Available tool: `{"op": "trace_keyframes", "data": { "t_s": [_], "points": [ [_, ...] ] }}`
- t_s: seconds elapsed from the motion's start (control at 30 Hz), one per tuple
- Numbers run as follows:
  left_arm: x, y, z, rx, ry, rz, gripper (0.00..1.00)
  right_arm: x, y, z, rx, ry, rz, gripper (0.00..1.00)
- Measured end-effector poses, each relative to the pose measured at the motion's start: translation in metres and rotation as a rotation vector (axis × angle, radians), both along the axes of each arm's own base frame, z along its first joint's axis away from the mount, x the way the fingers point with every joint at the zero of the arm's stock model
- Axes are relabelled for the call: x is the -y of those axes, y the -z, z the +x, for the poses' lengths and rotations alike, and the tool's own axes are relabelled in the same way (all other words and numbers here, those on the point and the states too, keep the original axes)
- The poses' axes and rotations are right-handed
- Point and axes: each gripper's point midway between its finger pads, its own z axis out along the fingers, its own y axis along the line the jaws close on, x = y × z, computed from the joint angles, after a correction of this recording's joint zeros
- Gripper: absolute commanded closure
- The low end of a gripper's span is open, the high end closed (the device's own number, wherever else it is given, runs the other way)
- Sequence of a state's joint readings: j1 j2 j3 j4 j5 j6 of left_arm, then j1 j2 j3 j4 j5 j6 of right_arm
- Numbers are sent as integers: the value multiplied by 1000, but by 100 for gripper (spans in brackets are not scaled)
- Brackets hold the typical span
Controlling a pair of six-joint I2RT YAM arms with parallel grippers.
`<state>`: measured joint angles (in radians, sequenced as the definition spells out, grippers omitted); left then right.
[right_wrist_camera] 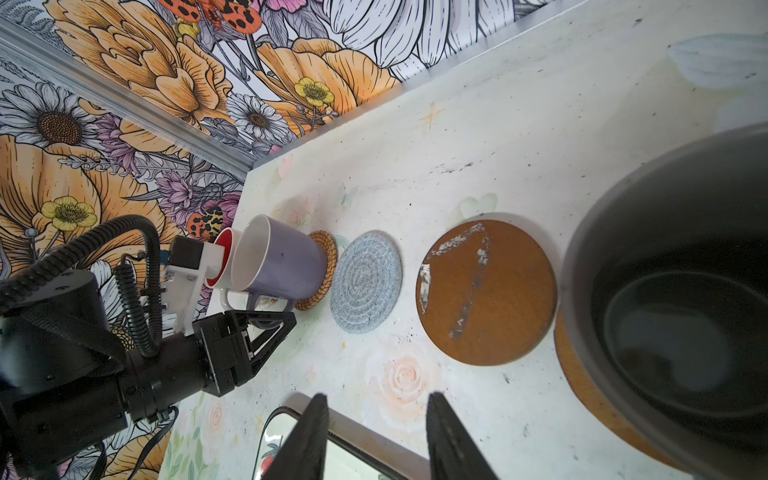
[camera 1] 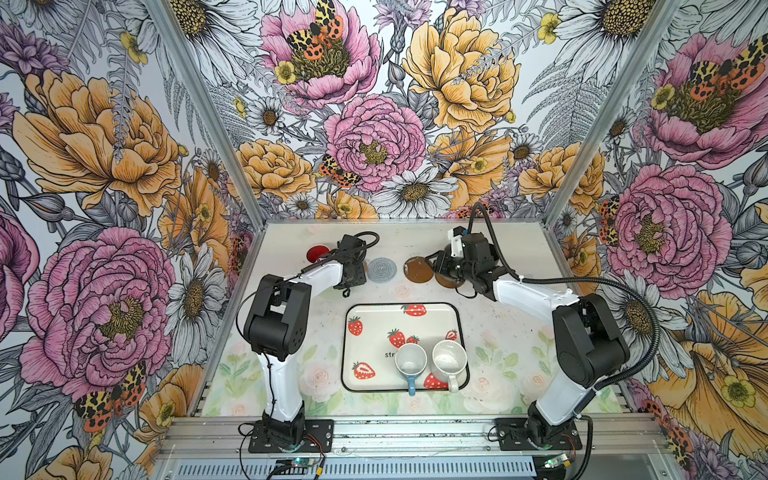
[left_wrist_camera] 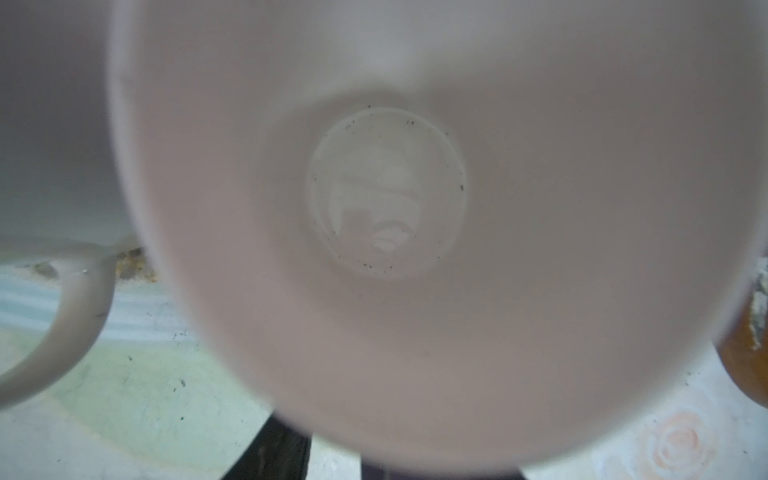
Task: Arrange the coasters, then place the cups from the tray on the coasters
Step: 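Lower the purple-handled mug onto the woven straw coaster with the left gripper, then open the left gripper and raise it off the purple-handled mug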
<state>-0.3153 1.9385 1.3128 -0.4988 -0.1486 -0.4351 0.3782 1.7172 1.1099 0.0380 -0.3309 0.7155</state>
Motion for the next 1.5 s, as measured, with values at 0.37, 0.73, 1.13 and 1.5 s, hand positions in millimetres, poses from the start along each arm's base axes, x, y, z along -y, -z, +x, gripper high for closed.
{"op": "trace_keyframes", "data": {
  "t_s": [0.37, 0.73, 1.13, 1.5],
  "points": [
    [-2, -31, -6, 56, -2, -19, 53, 0, 0, 0, -2, 0, -1, 59],
    [0, -72, -16, 146, 4, -30, 52, 2, -13, -4, 23, 3, 8, 58],
    [2, -153, -30, 354, -51, -84, 51, -9, -21, -14, 37, -16, 4, 58],
    [12, -163, -67, 466, -43, -154, 51, -24, -24, -32, 18, -56, -31, 60]
  ]
}}
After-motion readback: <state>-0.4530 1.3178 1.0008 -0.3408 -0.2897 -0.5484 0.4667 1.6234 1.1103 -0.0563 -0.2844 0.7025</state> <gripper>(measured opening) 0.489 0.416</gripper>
